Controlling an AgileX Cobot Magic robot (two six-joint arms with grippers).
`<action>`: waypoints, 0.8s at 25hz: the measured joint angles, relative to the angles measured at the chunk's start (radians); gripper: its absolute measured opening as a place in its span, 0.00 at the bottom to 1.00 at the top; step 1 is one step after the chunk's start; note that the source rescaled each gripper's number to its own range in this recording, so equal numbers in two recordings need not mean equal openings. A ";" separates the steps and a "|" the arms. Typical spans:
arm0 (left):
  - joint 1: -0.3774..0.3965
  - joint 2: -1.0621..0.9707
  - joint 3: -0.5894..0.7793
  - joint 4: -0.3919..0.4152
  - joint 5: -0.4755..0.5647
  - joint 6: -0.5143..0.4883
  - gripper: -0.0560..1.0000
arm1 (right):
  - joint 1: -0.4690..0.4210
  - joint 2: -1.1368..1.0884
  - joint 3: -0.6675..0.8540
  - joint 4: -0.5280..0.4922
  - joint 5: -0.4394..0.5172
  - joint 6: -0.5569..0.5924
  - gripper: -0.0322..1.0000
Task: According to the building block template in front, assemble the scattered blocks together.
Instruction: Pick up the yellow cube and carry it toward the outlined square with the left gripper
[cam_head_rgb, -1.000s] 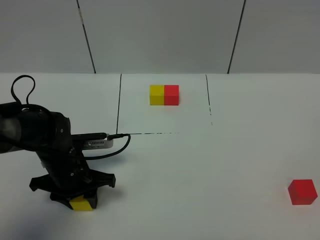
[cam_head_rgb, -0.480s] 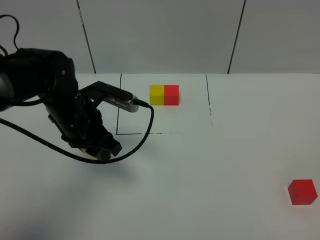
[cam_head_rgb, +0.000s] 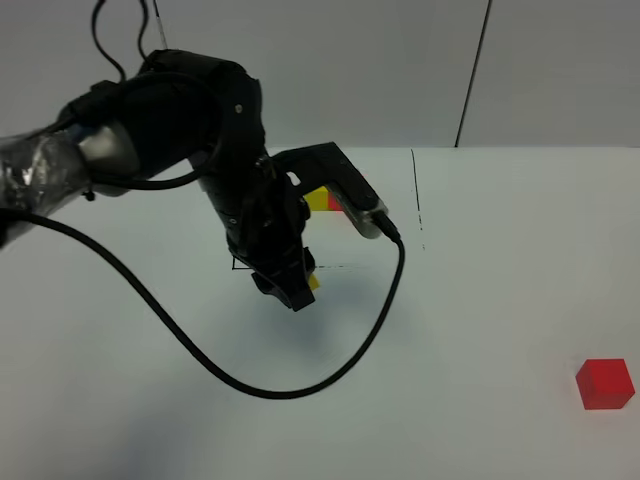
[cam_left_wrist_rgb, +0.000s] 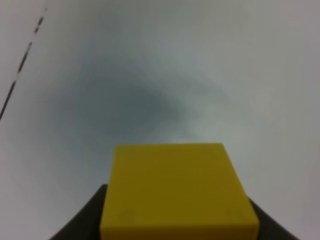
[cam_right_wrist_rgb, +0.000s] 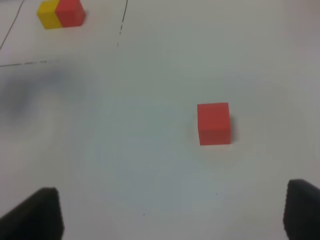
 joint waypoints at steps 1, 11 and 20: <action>-0.011 0.020 -0.025 0.006 0.013 0.011 0.05 | 0.000 0.000 0.000 0.000 0.000 0.000 0.77; -0.104 0.223 -0.211 0.118 0.031 0.158 0.05 | 0.000 0.000 0.000 0.000 0.000 -0.001 0.77; -0.115 0.288 -0.250 0.065 0.010 0.266 0.05 | 0.000 0.000 0.000 0.000 0.000 0.000 0.77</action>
